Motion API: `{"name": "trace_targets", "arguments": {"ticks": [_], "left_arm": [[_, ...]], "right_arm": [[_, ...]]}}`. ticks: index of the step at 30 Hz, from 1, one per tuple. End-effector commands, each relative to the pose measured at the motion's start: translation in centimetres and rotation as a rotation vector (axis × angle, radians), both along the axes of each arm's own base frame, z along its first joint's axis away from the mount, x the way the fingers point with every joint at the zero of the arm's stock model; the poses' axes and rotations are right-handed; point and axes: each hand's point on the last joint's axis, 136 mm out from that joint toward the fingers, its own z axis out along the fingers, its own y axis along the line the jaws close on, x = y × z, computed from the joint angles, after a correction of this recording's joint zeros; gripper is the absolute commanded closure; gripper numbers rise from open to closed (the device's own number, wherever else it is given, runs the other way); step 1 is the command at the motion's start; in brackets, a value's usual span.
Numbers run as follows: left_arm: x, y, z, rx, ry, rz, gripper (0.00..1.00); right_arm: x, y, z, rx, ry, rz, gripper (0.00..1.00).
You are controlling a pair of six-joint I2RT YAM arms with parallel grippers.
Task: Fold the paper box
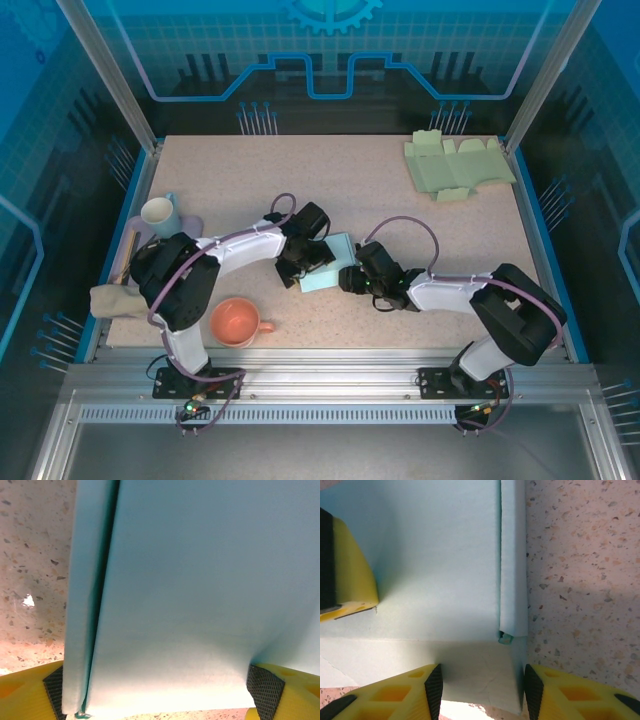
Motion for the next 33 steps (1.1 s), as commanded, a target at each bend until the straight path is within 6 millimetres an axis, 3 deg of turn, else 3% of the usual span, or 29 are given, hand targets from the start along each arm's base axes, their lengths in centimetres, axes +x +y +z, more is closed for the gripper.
{"name": "trace_targets", "arguments": {"ticks": [1, 8, 22, 28, 33], "left_arm": [[-3.2, 4.6, -3.8, 0.216, 0.155, -0.009, 0.09], [-3.5, 4.3, -5.7, 0.212, 0.19, -0.017, 0.09], [-4.5, 5.6, -7.0, 0.258, 0.242, -0.03, 0.08], [-5.0, 6.4, -7.9, 0.264, 0.277, -0.02, 0.08], [-4.8, 6.4, -7.8, 0.262, 0.278, -0.015, 0.08]], "right_arm": [[-0.7, -1.6, -2.1, -0.087, 0.015, -0.02, 0.52], [-0.6, -1.8, -2.6, -0.094, -0.005, -0.02, 0.52], [0.3, -3.1, -3.9, -0.144, -0.096, -0.046, 0.49], [0.4, -3.2, -3.2, -0.122, -0.092, -0.06, 0.42], [-0.3, -3.1, -1.7, -0.025, -0.041, -0.098, 0.46]]}}
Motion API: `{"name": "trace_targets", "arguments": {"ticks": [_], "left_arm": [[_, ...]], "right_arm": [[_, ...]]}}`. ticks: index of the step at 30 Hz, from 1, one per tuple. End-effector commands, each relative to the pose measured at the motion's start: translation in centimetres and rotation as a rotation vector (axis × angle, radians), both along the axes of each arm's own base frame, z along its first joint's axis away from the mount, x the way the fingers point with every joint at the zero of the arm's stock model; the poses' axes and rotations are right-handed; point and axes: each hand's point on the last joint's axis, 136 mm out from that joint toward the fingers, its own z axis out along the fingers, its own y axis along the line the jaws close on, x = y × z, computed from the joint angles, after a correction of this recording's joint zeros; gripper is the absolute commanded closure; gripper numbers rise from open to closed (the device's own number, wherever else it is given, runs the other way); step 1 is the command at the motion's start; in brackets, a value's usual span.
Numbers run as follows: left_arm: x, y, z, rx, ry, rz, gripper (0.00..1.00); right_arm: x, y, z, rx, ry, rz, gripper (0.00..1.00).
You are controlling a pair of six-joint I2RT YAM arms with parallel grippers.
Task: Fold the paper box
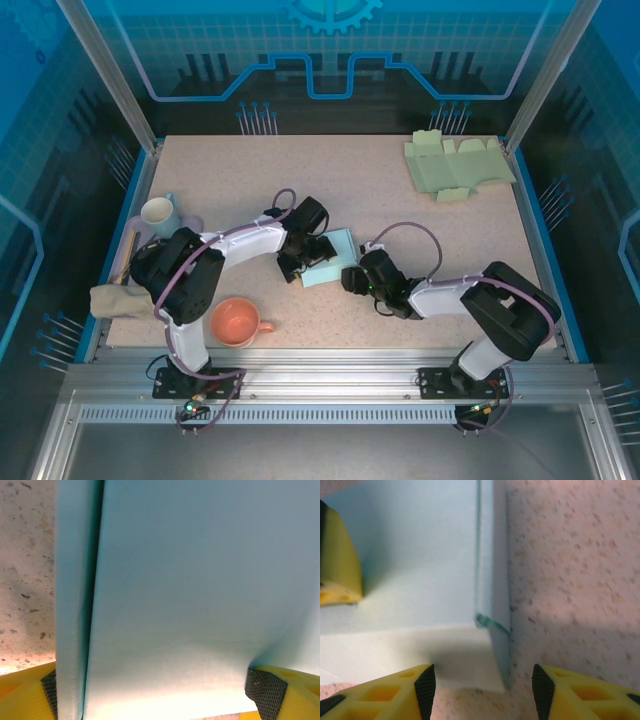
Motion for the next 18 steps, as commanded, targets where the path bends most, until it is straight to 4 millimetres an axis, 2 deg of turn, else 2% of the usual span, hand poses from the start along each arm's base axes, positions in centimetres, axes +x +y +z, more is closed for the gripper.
{"name": "trace_targets", "arguments": {"ticks": [1, 5, 8, 9, 11, 18], "left_arm": [[-6.1, 6.6, -6.8, 0.291, 0.262, 0.006, 0.08], [-6.0, 6.6, -6.8, 0.294, 0.259, 0.009, 0.08], [-5.9, 6.7, -6.9, 0.295, 0.256, 0.013, 0.08], [-5.9, 6.7, -7.0, 0.295, 0.256, 0.013, 0.08], [-6.0, 6.7, -7.0, 0.295, 0.258, 0.014, 0.08], [-5.8, 6.5, -7.2, 0.289, 0.256, 0.011, 0.08]], "right_arm": [[-1.3, -1.5, -0.2, 0.028, 0.082, -0.059, 0.49], [-2.3, -1.7, 0.6, 0.1, 0.137, -0.109, 0.6], [-2.2, -1.3, 1.3, 0.161, 0.15, -0.12, 0.74], [-2.1, -1.2, 1.4, 0.174, 0.16, -0.123, 0.8], [-1.8, -1.0, 1.3, 0.201, 0.179, -0.13, 1.0], [0.0, 0.3, 1.7, 0.292, 0.135, -0.122, 1.0]]}}
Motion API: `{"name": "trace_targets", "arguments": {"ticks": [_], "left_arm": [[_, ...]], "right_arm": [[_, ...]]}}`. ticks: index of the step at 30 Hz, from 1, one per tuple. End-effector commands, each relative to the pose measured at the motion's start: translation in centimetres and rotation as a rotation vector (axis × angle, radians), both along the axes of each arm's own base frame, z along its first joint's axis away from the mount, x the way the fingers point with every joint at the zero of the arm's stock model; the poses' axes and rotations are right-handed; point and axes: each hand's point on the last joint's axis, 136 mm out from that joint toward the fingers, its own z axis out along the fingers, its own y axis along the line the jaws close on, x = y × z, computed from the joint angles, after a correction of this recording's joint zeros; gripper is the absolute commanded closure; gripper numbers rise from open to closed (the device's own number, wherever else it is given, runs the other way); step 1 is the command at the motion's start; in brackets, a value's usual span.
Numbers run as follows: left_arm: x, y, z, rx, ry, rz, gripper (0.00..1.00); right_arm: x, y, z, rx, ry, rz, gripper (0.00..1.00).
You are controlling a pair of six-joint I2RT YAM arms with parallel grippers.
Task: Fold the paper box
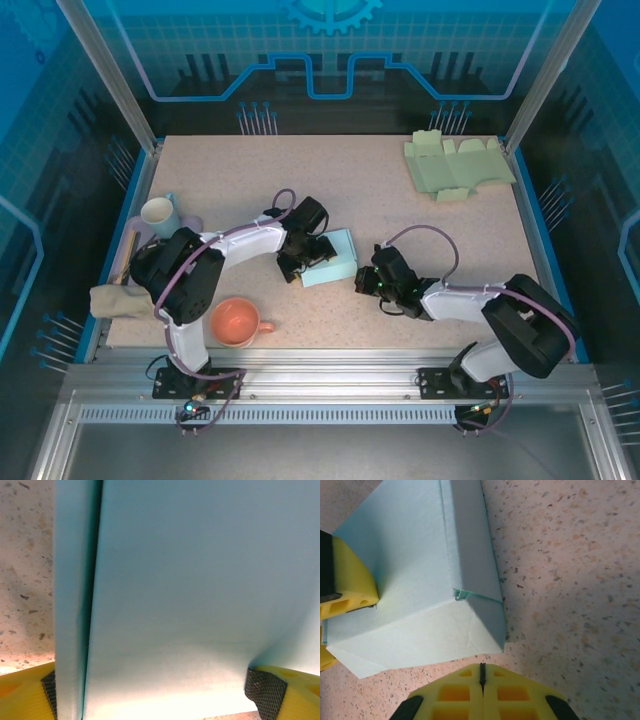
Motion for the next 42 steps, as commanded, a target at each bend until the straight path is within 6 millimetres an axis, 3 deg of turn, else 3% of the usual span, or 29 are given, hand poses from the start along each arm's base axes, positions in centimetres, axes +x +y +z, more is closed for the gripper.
{"name": "trace_targets", "arguments": {"ticks": [1, 6, 11, 20, 25, 30, 38, 42], "left_arm": [[-5.8, 6.4, -7.2, 0.288, 0.257, 0.011, 0.08], [-6.0, 6.1, -7.6, 0.276, 0.264, 0.003, 0.08], [-6.1, 6.0, -7.7, 0.268, 0.271, -0.006, 0.08], [-6.1, 5.9, -7.4, 0.266, 0.27, -0.007, 0.08], [-6.2, 5.7, -6.8, 0.255, 0.257, -0.014, 0.08], [-5.9, 5.1, -4.6, 0.235, 0.227, -0.03, 0.07], [-3.5, 3.3, 1.0, 0.161, 0.064, -0.101, 0.04], [-2.1, 3.0, 4.1, 0.153, -0.071, -0.15, 0.03]], "right_arm": [[1.5, 0.9, 0.4, 0.067, -0.026, -0.016, 1.0], [3.1, 2.2, -1.3, 0.106, -0.033, -0.008, 1.0], [4.2, 3.2, -1.8, 0.173, -0.084, -0.01, 1.0], [2.6, 4.4, -0.8, 0.191, -0.013, 0.01, 1.0], [3.6, 4.0, -0.8, 0.147, 0.009, -0.021, 1.0], [4.1, 2.7, -1.4, 0.161, 0.046, -0.059, 1.0], [4.2, 0.1, -1.9, 0.103, 0.105, -0.062, 1.0], [4.1, -0.8, -1.2, 0.116, 0.121, -0.044, 1.0]]}}
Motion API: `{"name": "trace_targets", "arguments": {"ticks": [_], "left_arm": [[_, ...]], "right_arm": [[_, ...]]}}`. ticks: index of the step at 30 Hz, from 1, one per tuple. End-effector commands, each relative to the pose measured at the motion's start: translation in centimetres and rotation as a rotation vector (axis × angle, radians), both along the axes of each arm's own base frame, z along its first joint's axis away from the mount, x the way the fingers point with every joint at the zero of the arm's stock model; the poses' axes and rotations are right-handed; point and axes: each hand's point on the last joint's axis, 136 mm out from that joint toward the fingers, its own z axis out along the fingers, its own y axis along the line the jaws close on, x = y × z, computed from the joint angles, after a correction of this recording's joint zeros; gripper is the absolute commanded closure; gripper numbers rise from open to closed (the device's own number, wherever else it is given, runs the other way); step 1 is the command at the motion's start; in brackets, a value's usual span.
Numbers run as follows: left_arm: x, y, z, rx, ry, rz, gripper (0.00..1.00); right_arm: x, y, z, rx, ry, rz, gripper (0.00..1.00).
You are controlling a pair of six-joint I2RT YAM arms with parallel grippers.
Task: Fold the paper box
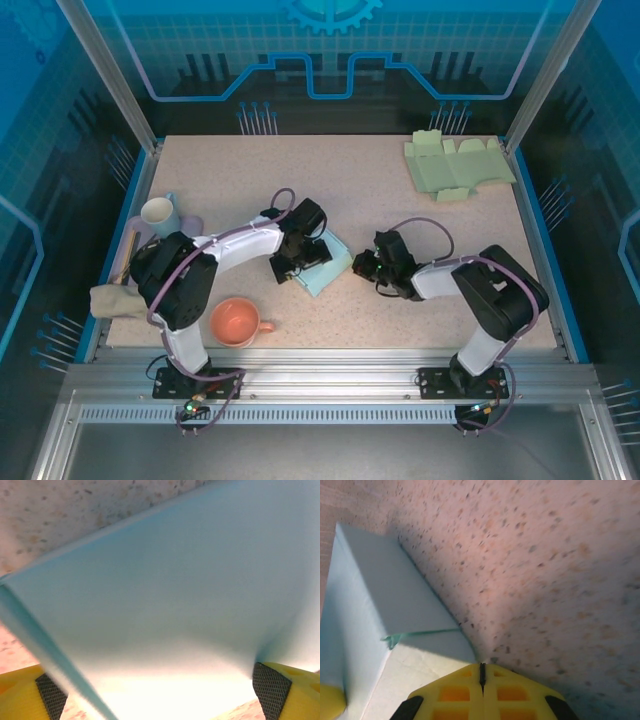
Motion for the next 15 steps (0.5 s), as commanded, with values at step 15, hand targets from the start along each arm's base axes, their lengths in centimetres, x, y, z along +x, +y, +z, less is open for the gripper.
{"name": "trace_targets", "arguments": {"ticks": [15], "left_arm": [[11.2, 1.0, 6.3, -0.006, -0.412, -0.375, 0.01]], "right_arm": [[-1.5, 0.1, 2.9, 0.051, 0.116, 0.108, 1.0]]}}
